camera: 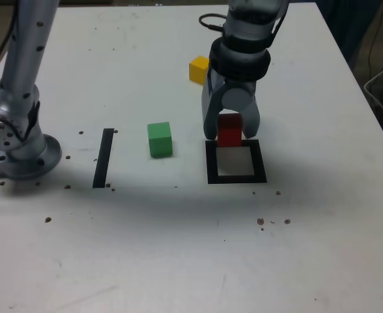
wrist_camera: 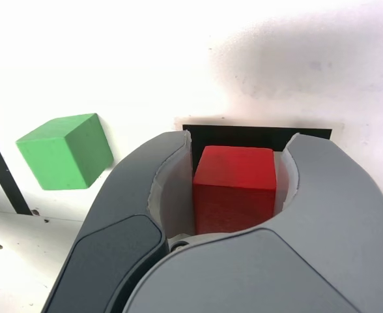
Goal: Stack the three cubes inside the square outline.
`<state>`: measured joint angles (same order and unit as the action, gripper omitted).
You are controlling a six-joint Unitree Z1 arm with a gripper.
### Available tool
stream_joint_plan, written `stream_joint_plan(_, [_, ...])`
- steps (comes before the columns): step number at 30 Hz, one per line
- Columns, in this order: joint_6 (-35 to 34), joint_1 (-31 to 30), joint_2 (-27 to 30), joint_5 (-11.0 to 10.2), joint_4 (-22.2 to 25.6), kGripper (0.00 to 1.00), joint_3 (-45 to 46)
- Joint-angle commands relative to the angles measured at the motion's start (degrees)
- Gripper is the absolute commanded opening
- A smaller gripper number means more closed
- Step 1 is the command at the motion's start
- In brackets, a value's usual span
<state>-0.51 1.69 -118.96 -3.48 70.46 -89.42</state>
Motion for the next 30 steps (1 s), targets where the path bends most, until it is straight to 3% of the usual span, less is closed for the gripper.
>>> stream_joint_plan(1, [-0.2,-0.3,-0.3,0.0,0.2,0.3,-0.4])
stream_joint_plan(15, [-1.5,-2.6,-1.0,1.6,-0.1,0.32,0.4])
stream_joint_plan(21, [-1.5,-2.6,-2.5,1.8,0.0,0.47,0.3])
stream_joint_plan(30, [-1.4,-2.6,-3.3,2.1,-0.1,0.6,-0.1])
